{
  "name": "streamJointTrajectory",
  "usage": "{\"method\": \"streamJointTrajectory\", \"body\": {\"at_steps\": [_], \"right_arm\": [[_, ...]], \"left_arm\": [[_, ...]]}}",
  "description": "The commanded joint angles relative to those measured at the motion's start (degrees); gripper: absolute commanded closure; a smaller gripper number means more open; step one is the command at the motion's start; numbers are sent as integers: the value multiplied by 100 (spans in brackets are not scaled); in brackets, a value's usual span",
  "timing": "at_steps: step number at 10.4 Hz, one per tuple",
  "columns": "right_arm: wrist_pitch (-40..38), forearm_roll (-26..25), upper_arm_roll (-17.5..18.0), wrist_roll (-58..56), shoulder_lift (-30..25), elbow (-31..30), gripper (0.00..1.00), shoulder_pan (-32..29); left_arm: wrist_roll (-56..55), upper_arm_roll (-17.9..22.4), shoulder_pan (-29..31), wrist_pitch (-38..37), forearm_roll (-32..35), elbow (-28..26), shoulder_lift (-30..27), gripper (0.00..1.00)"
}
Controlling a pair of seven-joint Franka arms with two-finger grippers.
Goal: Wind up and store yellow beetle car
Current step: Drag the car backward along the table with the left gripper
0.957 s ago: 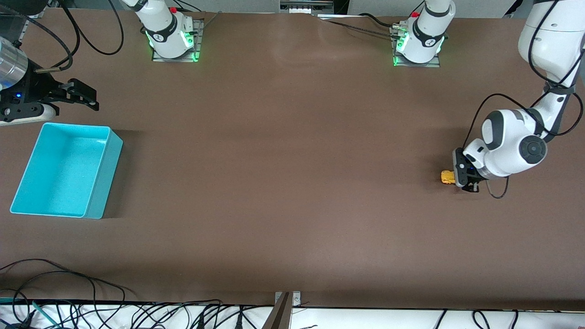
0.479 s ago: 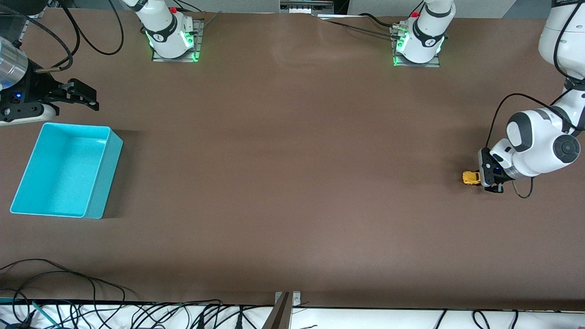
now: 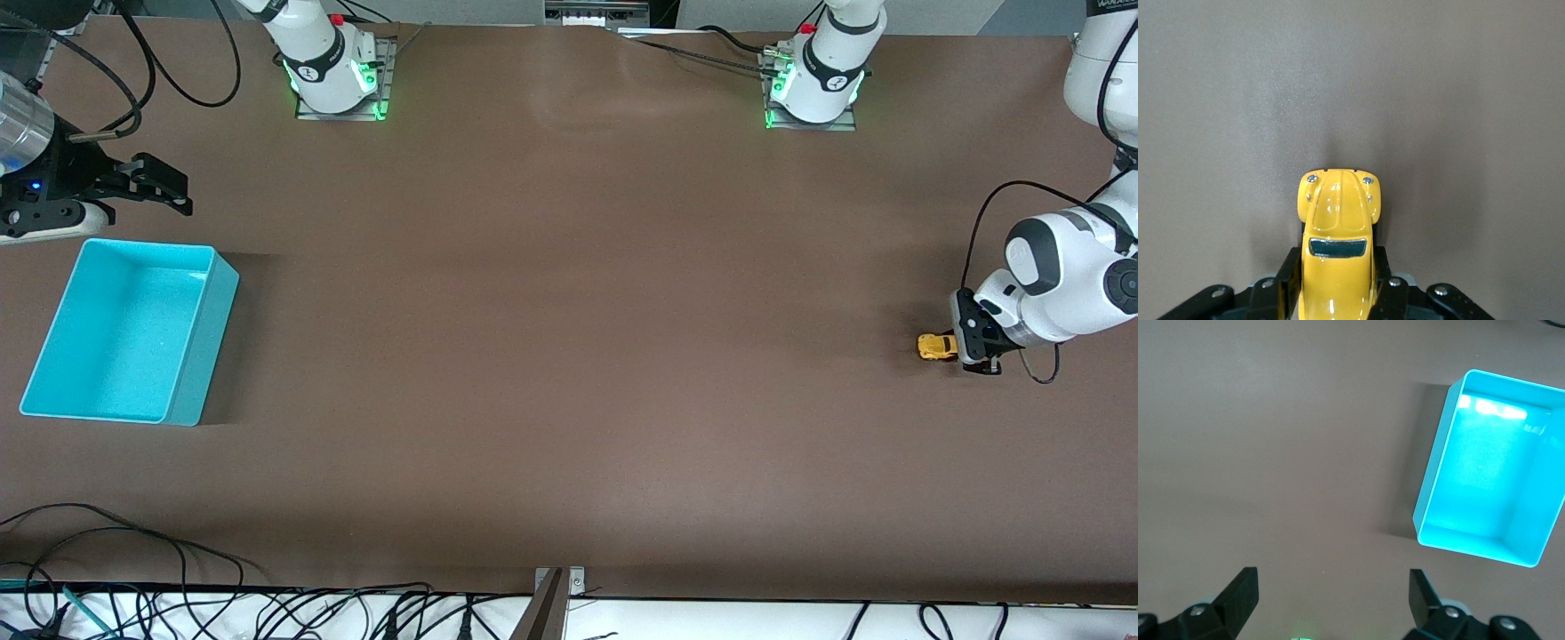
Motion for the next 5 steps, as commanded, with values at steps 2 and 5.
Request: {"method": "streamJointTrajectory", "body": {"at_steps": [2,5], "right_arm": [[-16,84,-15,-48,-33,54,0,3],[-16,75,-6,-48,-33,54,0,3]], "left_arm": [[148,-22,119,-60,-111,85,214,0],[8,-161,49,-987,-120,425,-128,0]]}}
